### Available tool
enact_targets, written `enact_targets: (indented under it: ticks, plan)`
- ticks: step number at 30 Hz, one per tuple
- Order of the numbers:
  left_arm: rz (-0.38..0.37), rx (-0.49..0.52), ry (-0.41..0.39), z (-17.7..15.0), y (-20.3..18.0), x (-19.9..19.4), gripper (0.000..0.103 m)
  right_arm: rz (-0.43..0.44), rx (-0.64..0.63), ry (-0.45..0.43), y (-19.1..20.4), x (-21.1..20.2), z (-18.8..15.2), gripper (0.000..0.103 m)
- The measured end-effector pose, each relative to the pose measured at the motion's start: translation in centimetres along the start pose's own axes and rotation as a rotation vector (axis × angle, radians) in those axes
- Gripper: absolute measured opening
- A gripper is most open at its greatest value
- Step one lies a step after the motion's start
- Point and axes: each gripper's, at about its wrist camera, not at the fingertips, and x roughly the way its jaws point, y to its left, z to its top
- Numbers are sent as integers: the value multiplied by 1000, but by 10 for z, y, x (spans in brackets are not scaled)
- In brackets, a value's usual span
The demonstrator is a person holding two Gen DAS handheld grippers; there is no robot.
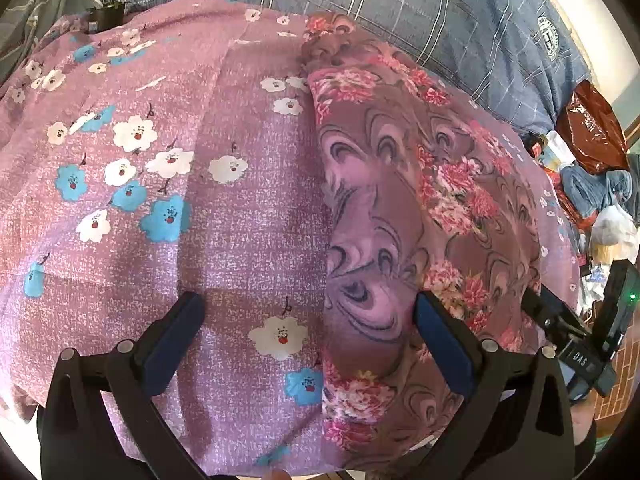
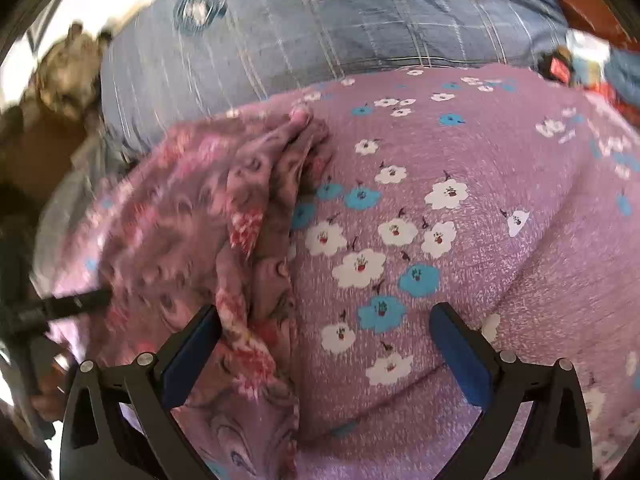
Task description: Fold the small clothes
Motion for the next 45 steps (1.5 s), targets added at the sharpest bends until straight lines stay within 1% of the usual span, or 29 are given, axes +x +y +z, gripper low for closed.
enact_targets:
  ticks: [2,3,4,5,7,9,11,13,15,18,21,25,28,32,37,42,45]
  plan:
    - [29,0,-14,-8,-1,-8,103,-31,-30,38,6,0,2,102]
    - [51,-5,-26,-15,-2,-14,103,-43,-26,61,6,-1,3,103]
    - [80,-6,-54,-20,-4,-23,103,-60,-21,77,6,-2,3,103]
    - [93,-1,-72,-23,-7,-29,103,-85,-20,77,6,-7,3,103]
    - [114,25,-102,-33,-12,-42,103,-154,-56,11,10,-24,0,103]
    - [119,47,-104,-44,-16,-50,103,-225,-120,-44,17,-40,-5,103]
    - [124,69,-114,-55,-20,-56,103,-256,-177,-62,23,-50,-10,103]
    - [143,100,-125,-66,-26,-62,103,-252,-229,-60,29,-57,-16,103]
    - [159,122,-132,-67,-33,-61,103,-255,-270,-56,37,-61,-21,103]
    - [177,166,-132,-71,-42,-63,103,-269,-307,-85,45,-68,-24,103]
    - [179,212,-132,-77,-52,-65,103,-267,-319,-106,51,-75,-25,103]
    - [201,308,-154,-92,-71,-72,103,-261,-311,-108,52,-80,-25,103]
    - [204,349,-161,-99,-80,-74,103,-269,-308,-103,50,-82,-27,103]
    - [204,369,-146,-100,-84,-71,103,-265,-281,-101,44,-87,-27,103]
    - [207,383,-155,-104,-91,-71,103,-261,-270,-94,39,-91,-27,103]
    - [209,386,-151,-106,-93,-72,103,-270,-304,-80,41,-93,-31,103]
    - [223,396,-149,-107,-94,-72,103,-272,-322,-73,43,-94,-32,103]
